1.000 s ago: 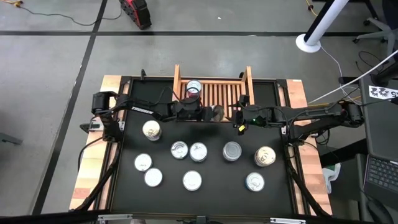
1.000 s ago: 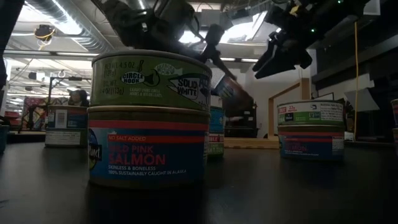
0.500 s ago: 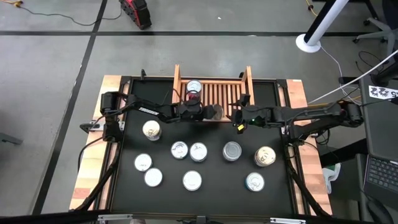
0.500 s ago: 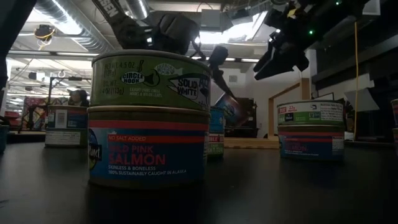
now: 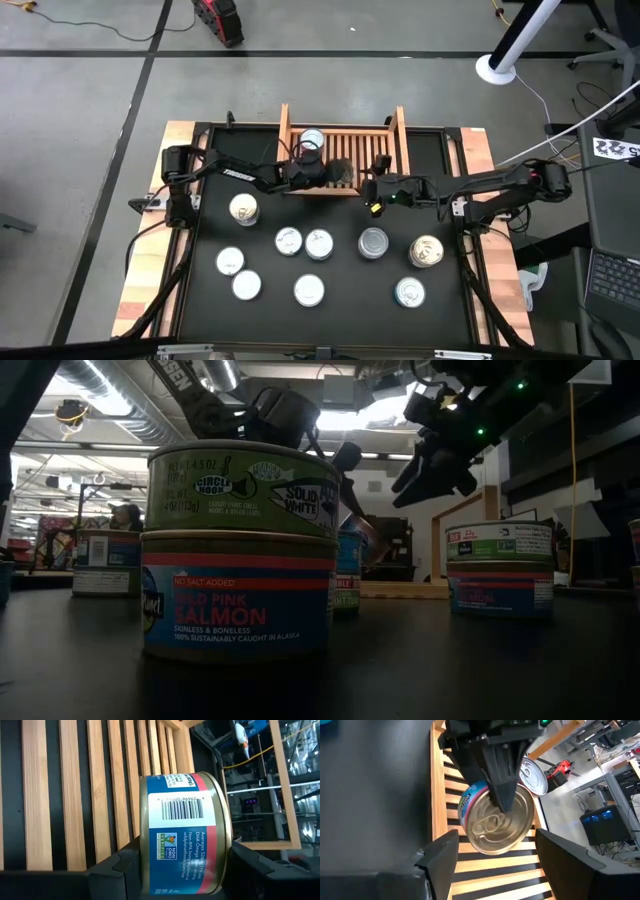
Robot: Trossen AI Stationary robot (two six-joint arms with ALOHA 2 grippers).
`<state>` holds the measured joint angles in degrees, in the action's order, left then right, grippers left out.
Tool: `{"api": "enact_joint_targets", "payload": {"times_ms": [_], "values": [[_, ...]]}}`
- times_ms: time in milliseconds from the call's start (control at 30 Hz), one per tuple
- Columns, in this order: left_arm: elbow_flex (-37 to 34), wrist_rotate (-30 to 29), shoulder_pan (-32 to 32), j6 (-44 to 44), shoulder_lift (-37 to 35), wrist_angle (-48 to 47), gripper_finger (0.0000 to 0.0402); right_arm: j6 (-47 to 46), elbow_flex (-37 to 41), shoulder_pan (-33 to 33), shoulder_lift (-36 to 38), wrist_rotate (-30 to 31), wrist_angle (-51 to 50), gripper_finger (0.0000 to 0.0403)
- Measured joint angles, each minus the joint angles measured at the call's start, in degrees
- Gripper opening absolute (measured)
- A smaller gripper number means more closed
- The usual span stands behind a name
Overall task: Stack canned seafood by type on shelf
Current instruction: Put the blue tuna can on the shelf
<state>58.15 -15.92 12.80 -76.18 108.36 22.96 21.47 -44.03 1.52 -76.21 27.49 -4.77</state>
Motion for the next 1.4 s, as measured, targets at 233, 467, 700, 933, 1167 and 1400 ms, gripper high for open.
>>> {"api": "enact_joint_targets", "payload": {"times_ms": [233,467,700,933,1167,1400], "values": [[0.00,-0.45,0.04,-1.74,0.00,-0.70,0.0196,0.79,0.00,0.00,-2.03,0.00,2.00,0.0262],[0.00,-0.74,0.02,-2.15,-0.07,-4.40,0.0196,0.90,0.00,0.00,-2.44,0.00,1.68,0.0262],[0.02,-1.03,0.46,-7.50,-0.07,-10.88,0.0196,0.89,0.00,1.32,-2.44,0.04,1.72,0.0262],[0.07,-0.98,0.46,-5.71,-0.12,-11.58,0.0199,0.83,0.00,4.19,-2.44,-1.02,1.72,0.0262],[0.07,-0.67,0.60,-2.96,-0.13,-12.54,0.0237,0.66,0.00,4.52,-2.44,-5.21,1.70,0.0262],[0.07,0.77,1.38,-3.22,-0.13,-15.45,0.0264,0.67,0.00,4.52,-2.44,-5.66,1.22,0.0262]]}}
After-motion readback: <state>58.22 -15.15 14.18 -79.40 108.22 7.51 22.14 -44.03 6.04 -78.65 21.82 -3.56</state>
